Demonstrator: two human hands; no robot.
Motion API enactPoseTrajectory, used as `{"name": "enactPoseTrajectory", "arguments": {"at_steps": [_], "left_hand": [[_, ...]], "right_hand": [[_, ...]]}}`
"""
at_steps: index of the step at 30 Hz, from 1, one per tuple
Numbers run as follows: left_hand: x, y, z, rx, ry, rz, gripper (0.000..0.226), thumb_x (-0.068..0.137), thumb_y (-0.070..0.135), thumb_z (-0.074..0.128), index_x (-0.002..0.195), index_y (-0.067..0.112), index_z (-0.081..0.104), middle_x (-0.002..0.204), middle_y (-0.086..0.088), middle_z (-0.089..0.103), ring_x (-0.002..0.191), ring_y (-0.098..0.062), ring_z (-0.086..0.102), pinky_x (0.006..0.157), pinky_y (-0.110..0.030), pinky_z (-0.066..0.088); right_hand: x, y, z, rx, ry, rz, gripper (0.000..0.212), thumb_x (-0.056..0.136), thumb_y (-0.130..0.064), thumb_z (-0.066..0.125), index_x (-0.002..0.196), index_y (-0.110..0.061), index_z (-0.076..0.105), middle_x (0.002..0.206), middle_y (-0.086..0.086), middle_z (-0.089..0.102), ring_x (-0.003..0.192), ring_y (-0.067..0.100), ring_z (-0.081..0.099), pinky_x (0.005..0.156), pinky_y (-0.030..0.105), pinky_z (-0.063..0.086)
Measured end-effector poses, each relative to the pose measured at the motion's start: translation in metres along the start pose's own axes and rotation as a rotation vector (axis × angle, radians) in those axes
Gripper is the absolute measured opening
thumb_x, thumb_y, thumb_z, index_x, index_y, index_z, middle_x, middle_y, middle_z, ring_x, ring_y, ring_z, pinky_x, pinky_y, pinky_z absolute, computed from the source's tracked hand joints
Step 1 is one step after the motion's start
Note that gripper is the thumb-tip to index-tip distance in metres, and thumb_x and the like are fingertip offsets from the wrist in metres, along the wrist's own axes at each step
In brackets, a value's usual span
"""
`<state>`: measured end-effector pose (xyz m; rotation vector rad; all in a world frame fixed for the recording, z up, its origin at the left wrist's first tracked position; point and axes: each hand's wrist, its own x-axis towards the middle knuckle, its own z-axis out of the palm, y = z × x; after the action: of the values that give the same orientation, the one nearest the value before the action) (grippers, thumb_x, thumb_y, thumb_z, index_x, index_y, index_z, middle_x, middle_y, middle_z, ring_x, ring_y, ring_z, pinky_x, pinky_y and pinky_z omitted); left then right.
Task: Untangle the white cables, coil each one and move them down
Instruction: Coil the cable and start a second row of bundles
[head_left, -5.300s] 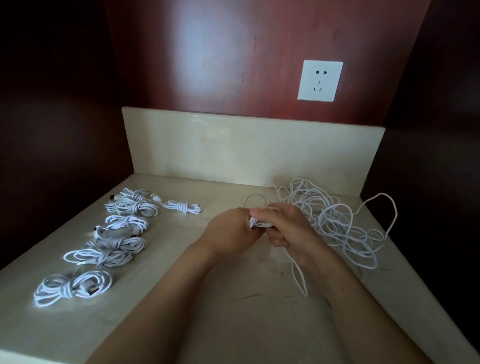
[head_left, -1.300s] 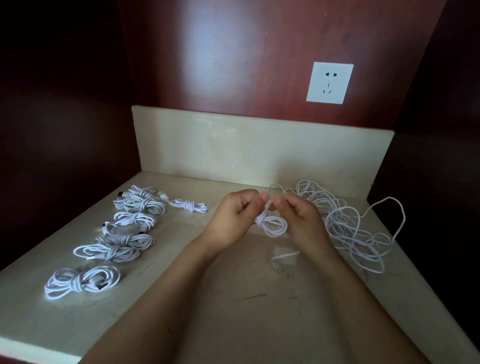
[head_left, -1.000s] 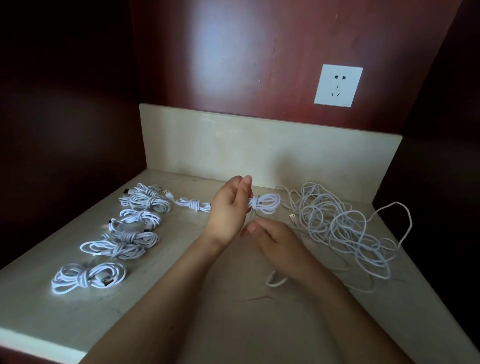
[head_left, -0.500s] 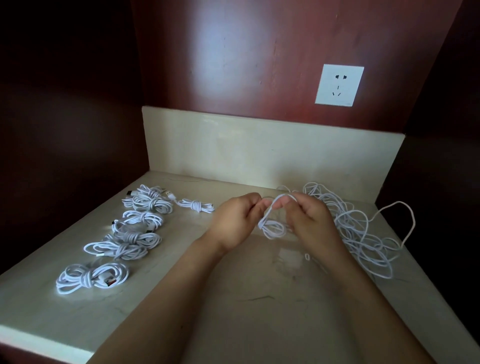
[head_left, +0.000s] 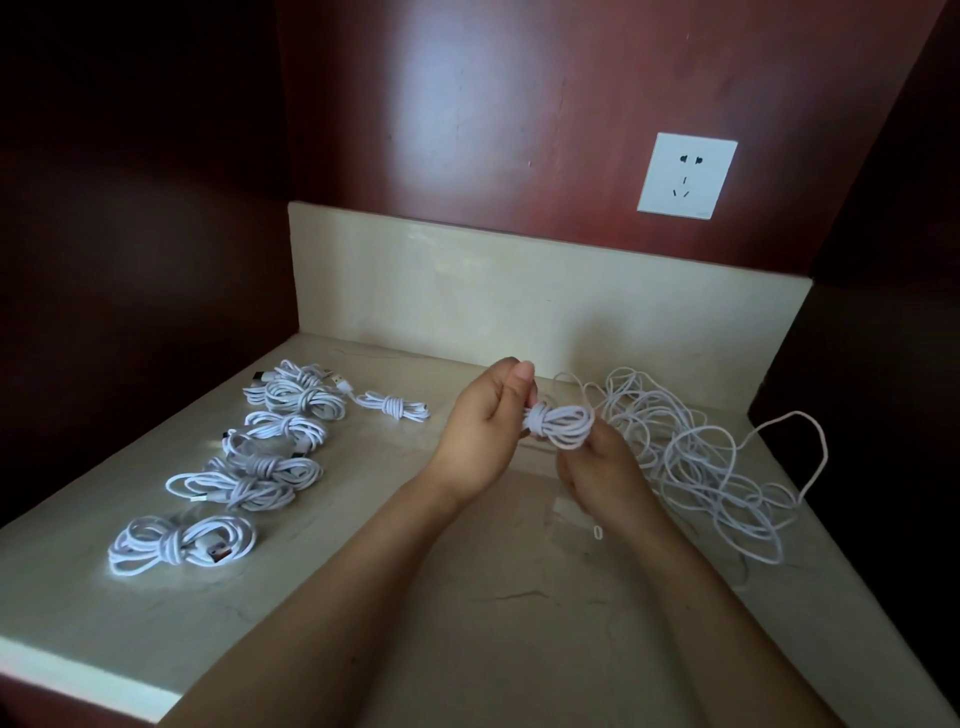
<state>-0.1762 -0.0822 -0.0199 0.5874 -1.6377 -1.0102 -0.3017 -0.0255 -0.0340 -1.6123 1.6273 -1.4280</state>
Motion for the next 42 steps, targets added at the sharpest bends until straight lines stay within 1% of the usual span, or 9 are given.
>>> {"name": "enactPoseTrajectory", "arguments": {"at_steps": [4, 8, 12, 17, 22, 26, 29, 34, 42], "left_hand": [[0.0, 0.002, -0.005, 0.064, 0.071, -0.027, 0.027, 0.106, 0.028, 0.035, 0.085, 0.024, 0.052, 0.065, -0.005, 0.04, 0.055, -0.016, 0.038, 0.049, -0.033, 0.039], [0.001, -0.007, -0.014, 0.359, 0.108, 0.055, 0.017, 0.104, 0.036, 0.034, 0.102, 0.031, 0.05, 0.058, 0.004, 0.047, 0.052, -0.018, 0.048, 0.058, -0.038, 0.045], [0.005, -0.013, -0.023, 0.575, 0.022, 0.04, 0.016, 0.103, 0.027, 0.037, 0.118, 0.024, 0.044, 0.059, 0.008, 0.054, 0.064, -0.023, 0.056, 0.064, -0.039, 0.045], [0.003, -0.01, -0.02, 0.533, -0.063, 0.046, 0.019, 0.1, 0.027, 0.046, 0.118, 0.025, 0.039, 0.074, 0.014, 0.056, 0.068, -0.015, 0.059, 0.071, -0.04, 0.05], [0.0, -0.01, -0.012, 0.33, -0.076, 0.122, 0.011, 0.095, 0.033, 0.044, 0.104, 0.033, 0.038, 0.069, 0.019, 0.051, 0.054, -0.009, 0.048, 0.062, -0.036, 0.042], [-0.002, -0.005, -0.006, 0.126, -0.151, 0.102, 0.007, 0.098, 0.019, 0.048, 0.103, 0.024, 0.044, 0.079, 0.014, 0.051, 0.055, -0.005, 0.044, 0.059, -0.027, 0.04], [-0.002, 0.001, -0.003, 0.036, -0.219, -0.022, 0.01, 0.098, 0.002, 0.052, 0.096, 0.012, 0.051, 0.084, 0.005, 0.052, 0.054, 0.002, 0.048, 0.057, -0.012, 0.04], [0.001, 0.009, -0.013, -0.158, -0.301, -0.398, 0.01, 0.094, 0.018, 0.062, 0.104, 0.016, 0.058, 0.09, -0.001, 0.065, 0.066, -0.014, 0.069, 0.061, -0.024, 0.056], [0.001, 0.012, -0.013, -0.252, -0.292, -0.526, 0.015, 0.096, 0.029, 0.057, 0.103, 0.016, 0.057, 0.077, -0.005, 0.068, 0.059, -0.014, 0.067, 0.055, -0.023, 0.054]], "right_hand": [[-0.009, 0.001, 0.015, -0.256, -0.207, -0.085, 0.027, 0.101, -0.016, 0.046, 0.085, -0.027, 0.065, 0.065, -0.021, 0.06, 0.063, -0.005, 0.054, 0.063, 0.019, 0.036], [-0.015, -0.006, 0.018, -0.387, -0.341, -0.231, 0.031, 0.099, -0.028, 0.05, 0.071, -0.042, 0.05, 0.067, -0.019, 0.054, 0.064, -0.001, 0.05, 0.06, 0.023, 0.035], [-0.016, -0.016, 0.01, -0.49, -0.232, -0.397, 0.038, 0.099, -0.032, 0.051, 0.064, -0.034, 0.036, 0.058, -0.01, 0.041, 0.054, 0.004, 0.039, 0.054, 0.028, 0.03], [-0.012, -0.018, -0.001, -0.605, 0.057, -0.396, 0.023, 0.094, -0.043, 0.045, 0.085, -0.03, 0.061, 0.075, -0.011, 0.055, 0.068, 0.007, 0.051, 0.06, 0.03, 0.039], [-0.007, -0.013, 0.004, -0.247, 0.174, -0.287, 0.021, 0.092, -0.036, 0.051, 0.087, -0.019, 0.062, 0.088, -0.011, 0.058, 0.086, 0.01, 0.058, 0.071, 0.03, 0.047], [-0.005, -0.018, 0.003, 0.213, 0.117, -0.071, 0.01, 0.098, -0.008, 0.056, 0.09, -0.002, 0.058, 0.073, 0.005, 0.059, 0.047, 0.018, 0.058, 0.044, 0.026, 0.047], [0.0, -0.017, -0.007, 0.27, 0.194, -0.064, 0.01, 0.096, -0.001, 0.055, 0.086, -0.002, 0.056, 0.065, 0.004, 0.054, 0.039, 0.017, 0.051, 0.038, 0.028, 0.046], [0.003, -0.012, -0.011, 0.296, 0.226, -0.061, 0.016, 0.095, -0.001, 0.057, 0.082, -0.01, 0.056, 0.06, -0.001, 0.057, 0.039, 0.018, 0.05, 0.039, 0.03, 0.047], [0.001, -0.012, -0.011, 0.29, 0.216, -0.086, 0.019, 0.095, -0.003, 0.059, 0.081, -0.016, 0.058, 0.059, -0.002, 0.059, 0.041, 0.017, 0.051, 0.04, 0.029, 0.047]]}}
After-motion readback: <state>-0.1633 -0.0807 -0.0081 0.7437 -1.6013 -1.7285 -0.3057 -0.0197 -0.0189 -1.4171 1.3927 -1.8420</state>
